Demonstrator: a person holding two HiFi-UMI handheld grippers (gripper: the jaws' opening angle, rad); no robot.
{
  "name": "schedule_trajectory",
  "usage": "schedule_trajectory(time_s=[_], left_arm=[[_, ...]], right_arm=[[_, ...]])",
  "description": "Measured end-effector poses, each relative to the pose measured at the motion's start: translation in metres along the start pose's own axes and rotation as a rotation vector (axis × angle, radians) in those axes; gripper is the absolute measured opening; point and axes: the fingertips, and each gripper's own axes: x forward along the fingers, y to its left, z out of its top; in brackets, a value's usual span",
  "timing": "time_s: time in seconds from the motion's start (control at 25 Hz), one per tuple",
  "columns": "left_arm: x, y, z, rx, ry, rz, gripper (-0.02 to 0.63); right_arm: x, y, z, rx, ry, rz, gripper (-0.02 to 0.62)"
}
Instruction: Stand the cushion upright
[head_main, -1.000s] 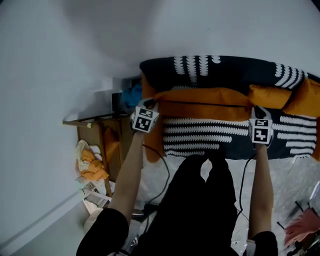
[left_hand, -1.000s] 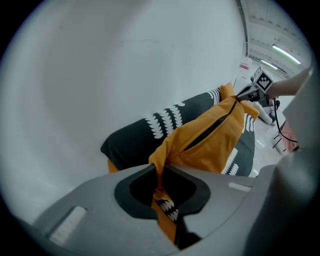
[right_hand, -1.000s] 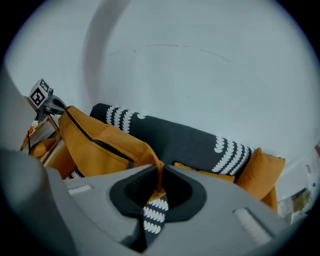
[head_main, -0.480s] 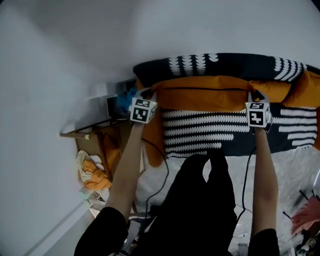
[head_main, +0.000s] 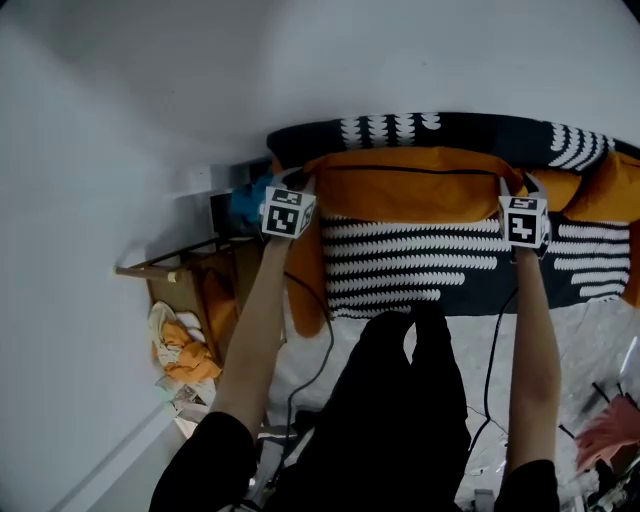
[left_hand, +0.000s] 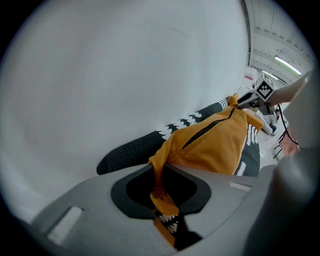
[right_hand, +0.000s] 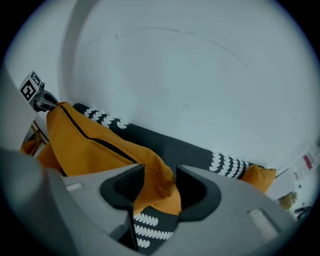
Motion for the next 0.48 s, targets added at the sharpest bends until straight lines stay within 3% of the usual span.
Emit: schedule_trajectory(time_s=[0.24, 0.32, 0.48], left_arm=[[0.000, 0.012, 0.009, -0.002, -0.020, 0.047, 0.086], [-0.004, 0.022, 0.015, -0.010, -0.048, 0.086, 0.148], [-0.008, 0.032, 0.022, -0.010, -0.066, 0.098, 0.184]], right_arm=[[-0.007, -0.009, 0.011, -0.017, -0.025, -0.016, 0.230], [-0.010, -0.008, 0.015, -0.026, -0.038, -0.016, 0.229], [-0.017, -0.004, 0.020, -0.021, -0.059, -0.014, 0.230]])
